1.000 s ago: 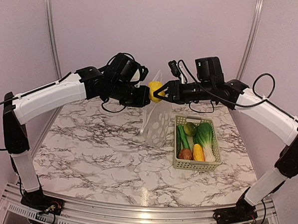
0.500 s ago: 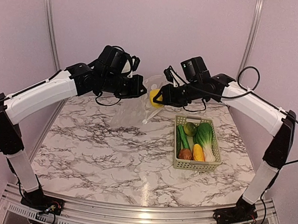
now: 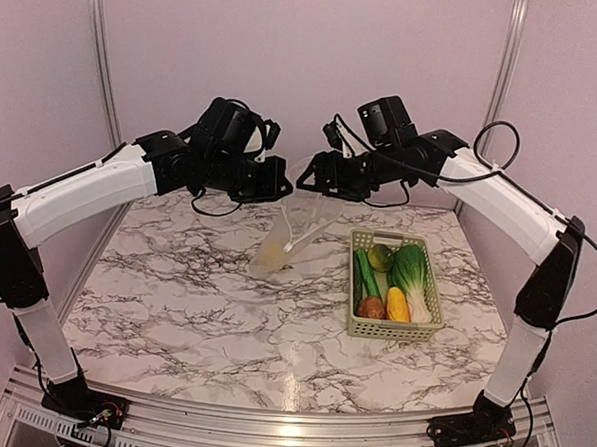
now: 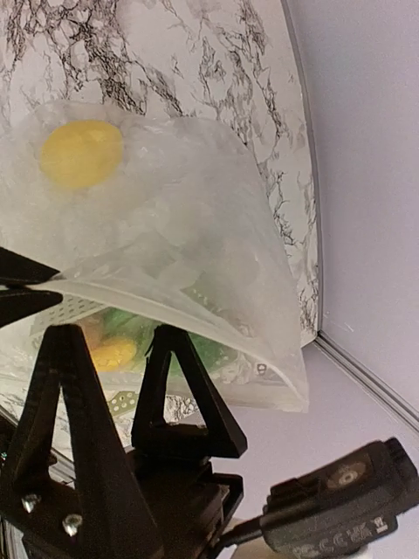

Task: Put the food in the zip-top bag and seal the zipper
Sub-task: Place the fake fruit in the zipper food storage bag, then pick up the fake fruit from the bin.

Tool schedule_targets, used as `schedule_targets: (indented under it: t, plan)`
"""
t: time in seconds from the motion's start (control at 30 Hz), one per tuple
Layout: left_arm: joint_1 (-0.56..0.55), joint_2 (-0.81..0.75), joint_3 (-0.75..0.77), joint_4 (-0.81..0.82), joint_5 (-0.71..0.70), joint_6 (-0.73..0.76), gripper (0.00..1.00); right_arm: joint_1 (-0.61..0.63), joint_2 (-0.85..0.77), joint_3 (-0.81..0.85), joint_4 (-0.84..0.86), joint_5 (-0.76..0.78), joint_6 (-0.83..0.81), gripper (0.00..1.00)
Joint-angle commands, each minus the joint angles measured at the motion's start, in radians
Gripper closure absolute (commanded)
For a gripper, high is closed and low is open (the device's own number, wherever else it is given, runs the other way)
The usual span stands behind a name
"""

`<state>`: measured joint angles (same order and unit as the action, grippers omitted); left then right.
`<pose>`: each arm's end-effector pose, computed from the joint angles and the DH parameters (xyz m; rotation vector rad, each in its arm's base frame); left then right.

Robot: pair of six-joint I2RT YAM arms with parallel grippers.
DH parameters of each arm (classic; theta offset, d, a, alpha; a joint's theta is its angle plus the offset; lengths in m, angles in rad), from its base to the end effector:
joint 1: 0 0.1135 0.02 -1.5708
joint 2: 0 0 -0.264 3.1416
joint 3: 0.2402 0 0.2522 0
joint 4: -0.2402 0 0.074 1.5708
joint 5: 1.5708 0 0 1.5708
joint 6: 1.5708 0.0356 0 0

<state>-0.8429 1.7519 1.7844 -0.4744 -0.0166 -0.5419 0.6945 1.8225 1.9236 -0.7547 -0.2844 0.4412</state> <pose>0.2729 -0.3053 0.3942 0.3070 2.0990 -0.8439 0.3081 0.2696 0.3878 -0.4625 2.3150 0.9095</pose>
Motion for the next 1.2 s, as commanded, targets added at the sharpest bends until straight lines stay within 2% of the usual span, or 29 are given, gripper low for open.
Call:
schedule_targets:
  t: [0.0,0.17,0.37,0.53,0.6,0.7,0.83,1.03,1.17]
  plan:
    - [0.016,-0.015,-0.042,-0.001,-0.009,-0.010,1.00,-0.029,-0.093,0.009,-0.016,-0.044,-0.002,0.28]
    - [0.041,-0.040,-0.064,-0.040,-0.025,0.009,1.00,-0.054,-0.189,-0.086,0.053,-0.015,-0.026,0.31]
    - [0.069,-0.091,-0.014,-0.207,-0.092,0.095,1.00,-0.108,-0.337,-0.279,0.107,0.200,-0.081,0.36]
    - [0.074,-0.120,-0.006,-0.306,-0.215,0.246,1.00,-0.135,-0.431,-0.478,0.189,0.221,-0.238,0.41]
    - [0.079,-0.120,-0.035,-0.305,-0.226,0.251,1.00,-0.136,-0.451,-0.532,0.206,0.249,-0.267,0.41]
    - [0.079,-0.079,-0.052,-0.299,-0.119,0.220,1.00,-0.147,-0.427,-0.543,0.158,0.317,-0.273,0.41]
    - [0.077,-0.021,-0.038,-0.294,-0.005,0.169,1.00,-0.170,-0.348,-0.534,0.093,0.314,-0.271,0.43]
    - [0.077,-0.001,-0.046,-0.253,0.012,0.147,1.00,-0.218,-0.283,-0.576,0.096,0.240,-0.247,0.47]
    - [0.078,0.011,-0.048,-0.248,0.012,0.142,1.00,-0.301,-0.232,-0.610,0.120,0.192,-0.259,0.50]
